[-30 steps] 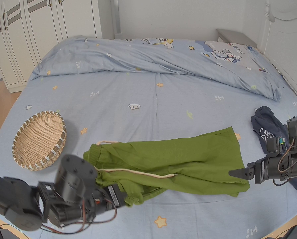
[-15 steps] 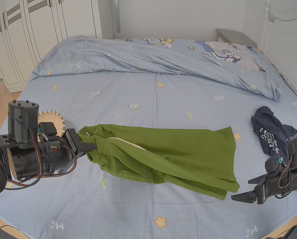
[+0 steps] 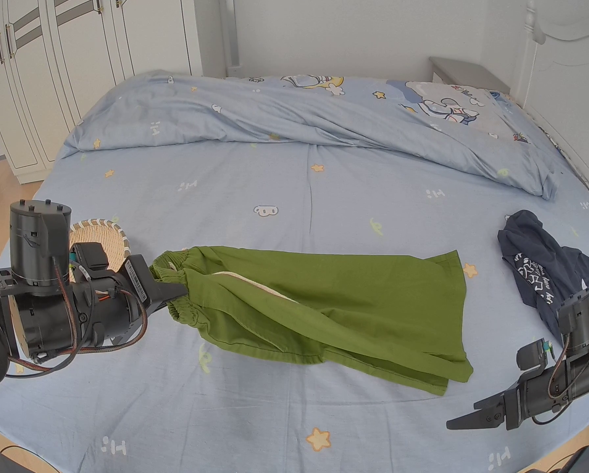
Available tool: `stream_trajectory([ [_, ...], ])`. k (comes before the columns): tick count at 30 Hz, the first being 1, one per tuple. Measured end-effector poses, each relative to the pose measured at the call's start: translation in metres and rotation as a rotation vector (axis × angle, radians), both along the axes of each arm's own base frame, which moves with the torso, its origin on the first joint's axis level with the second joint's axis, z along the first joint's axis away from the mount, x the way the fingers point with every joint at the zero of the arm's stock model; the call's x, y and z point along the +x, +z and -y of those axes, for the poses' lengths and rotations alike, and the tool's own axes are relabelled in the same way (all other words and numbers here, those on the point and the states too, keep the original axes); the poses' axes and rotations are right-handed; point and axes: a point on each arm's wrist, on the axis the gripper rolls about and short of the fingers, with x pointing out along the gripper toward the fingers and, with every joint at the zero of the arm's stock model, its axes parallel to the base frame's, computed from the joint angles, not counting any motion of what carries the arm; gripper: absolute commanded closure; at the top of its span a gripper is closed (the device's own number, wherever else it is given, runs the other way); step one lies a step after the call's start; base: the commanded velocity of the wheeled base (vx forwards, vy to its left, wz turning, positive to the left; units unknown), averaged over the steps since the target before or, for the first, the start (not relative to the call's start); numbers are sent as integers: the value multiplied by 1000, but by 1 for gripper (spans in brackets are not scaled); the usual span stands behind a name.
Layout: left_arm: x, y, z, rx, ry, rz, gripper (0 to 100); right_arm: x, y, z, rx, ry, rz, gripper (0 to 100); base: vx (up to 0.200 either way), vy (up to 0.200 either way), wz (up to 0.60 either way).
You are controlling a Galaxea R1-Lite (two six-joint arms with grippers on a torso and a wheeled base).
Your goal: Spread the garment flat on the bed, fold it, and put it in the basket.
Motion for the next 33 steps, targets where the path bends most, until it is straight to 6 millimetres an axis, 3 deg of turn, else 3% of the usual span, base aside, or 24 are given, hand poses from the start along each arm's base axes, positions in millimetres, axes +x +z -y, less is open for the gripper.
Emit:
stream_trajectory([
  [9,-2,0,-1,-2,-2,3,100,7,-15,-7,-22,20,-74,0,0,0,0],
  [33,-5,2,-2,-6,0,11,100,63,-53,-24,-36,-10,-26,0,0,0,0],
])
